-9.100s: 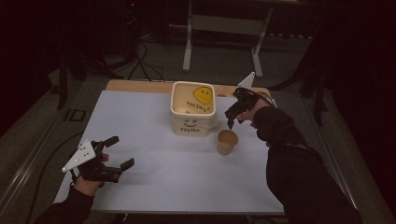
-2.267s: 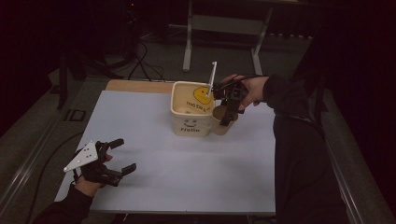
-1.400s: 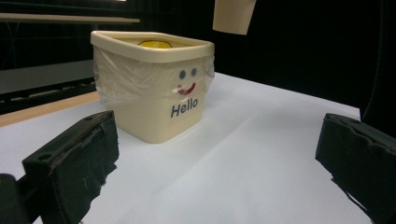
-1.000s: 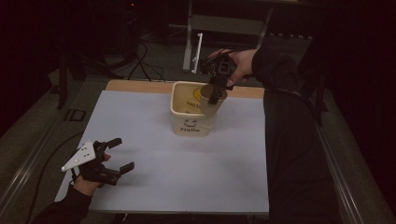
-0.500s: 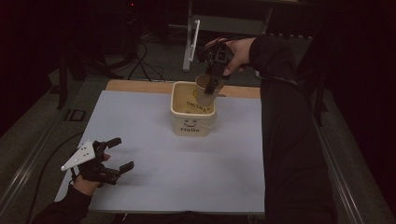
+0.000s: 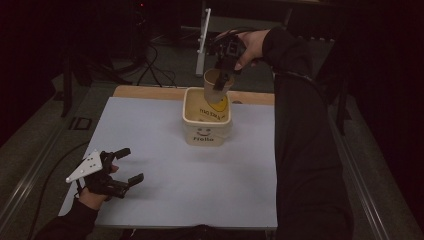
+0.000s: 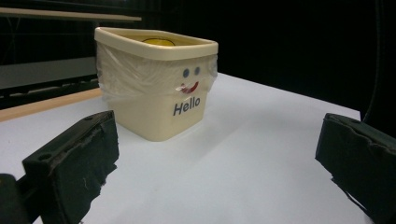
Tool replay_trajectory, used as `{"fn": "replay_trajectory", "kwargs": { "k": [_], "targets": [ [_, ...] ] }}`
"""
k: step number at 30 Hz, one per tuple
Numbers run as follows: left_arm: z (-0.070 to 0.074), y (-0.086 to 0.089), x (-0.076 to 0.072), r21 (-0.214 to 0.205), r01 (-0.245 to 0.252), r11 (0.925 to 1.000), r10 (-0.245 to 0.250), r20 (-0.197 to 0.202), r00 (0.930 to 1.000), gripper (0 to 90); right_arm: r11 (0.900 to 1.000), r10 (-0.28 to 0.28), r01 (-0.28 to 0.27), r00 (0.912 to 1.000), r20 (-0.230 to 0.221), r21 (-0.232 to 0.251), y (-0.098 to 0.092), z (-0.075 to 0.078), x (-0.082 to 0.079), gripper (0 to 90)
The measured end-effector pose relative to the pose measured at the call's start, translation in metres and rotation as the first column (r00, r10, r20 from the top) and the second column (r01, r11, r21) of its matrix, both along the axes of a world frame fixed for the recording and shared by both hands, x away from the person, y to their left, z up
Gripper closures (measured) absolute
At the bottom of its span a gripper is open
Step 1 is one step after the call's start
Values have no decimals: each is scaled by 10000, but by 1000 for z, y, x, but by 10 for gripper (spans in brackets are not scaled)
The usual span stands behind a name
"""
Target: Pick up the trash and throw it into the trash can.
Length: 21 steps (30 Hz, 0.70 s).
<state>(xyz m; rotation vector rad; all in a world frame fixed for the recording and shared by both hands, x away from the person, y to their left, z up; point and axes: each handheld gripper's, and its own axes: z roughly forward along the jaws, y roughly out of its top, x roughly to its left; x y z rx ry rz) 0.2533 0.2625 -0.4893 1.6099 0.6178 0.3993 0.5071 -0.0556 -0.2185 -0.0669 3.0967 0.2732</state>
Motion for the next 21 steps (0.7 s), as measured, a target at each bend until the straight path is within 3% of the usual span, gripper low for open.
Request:
{"fn": "replay_trajectory", "kwargs": {
  "k": [10, 21],
  "targets": [
    [0, 1, -2, -28, -27, 10000, 27, 28, 10000, 7, 9995, 99, -103, 9999, 135, 306, 5, 5, 11, 304],
    [1, 1, -3, 2, -19, 10000, 19, 45, 10000, 7, 9997, -225, 226, 9996, 162, -36, 12, -3, 21, 280]
  ]
}}
